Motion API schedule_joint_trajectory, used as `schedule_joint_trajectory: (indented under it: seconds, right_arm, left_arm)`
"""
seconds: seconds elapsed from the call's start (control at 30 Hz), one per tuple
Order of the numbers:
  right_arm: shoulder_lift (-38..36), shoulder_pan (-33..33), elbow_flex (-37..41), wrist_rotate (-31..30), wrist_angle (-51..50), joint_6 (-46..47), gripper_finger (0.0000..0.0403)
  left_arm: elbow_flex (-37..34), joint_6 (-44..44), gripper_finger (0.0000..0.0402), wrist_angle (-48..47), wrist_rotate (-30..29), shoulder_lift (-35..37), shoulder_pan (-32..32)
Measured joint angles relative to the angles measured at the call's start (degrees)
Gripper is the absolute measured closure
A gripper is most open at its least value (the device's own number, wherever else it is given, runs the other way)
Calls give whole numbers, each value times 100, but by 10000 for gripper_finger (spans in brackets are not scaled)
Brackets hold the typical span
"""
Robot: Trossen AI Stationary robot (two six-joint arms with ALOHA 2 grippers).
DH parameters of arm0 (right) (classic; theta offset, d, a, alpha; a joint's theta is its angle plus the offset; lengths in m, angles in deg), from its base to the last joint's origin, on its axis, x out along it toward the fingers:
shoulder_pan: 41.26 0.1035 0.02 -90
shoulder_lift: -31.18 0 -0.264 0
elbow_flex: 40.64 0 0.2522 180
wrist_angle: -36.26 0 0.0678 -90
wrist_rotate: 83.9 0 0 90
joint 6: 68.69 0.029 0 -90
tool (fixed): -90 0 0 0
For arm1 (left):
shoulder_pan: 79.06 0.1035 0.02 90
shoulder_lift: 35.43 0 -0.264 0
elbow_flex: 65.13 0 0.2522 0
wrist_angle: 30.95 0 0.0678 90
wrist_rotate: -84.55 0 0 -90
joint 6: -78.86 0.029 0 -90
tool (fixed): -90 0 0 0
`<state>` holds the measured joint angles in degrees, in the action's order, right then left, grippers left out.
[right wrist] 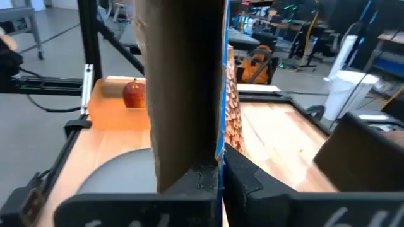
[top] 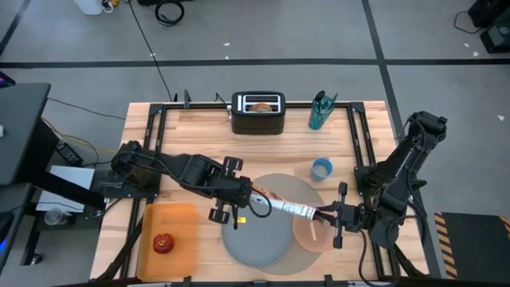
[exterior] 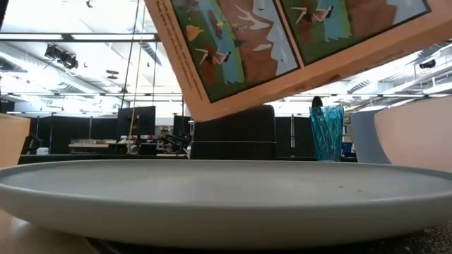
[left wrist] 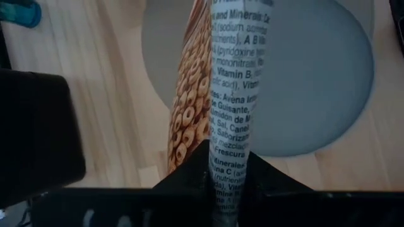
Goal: Arrange a breakfast setting
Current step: Pour the cereal into the orange bowl
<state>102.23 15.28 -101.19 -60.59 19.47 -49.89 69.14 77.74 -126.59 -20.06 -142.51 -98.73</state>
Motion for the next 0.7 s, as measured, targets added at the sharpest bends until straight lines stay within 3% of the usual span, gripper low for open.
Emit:
schedule_joint_trajectory:
  seconds: [0.3,0.7]
  right_arm:
    - [4,73,7,413,-905,1313,394]
    - [7,78,4,453,-1139,1738,394]
  left_arm:
    - [-2,72,283,230,48,-628,119]
    - [-2,-6,126,322,214,-302,13]
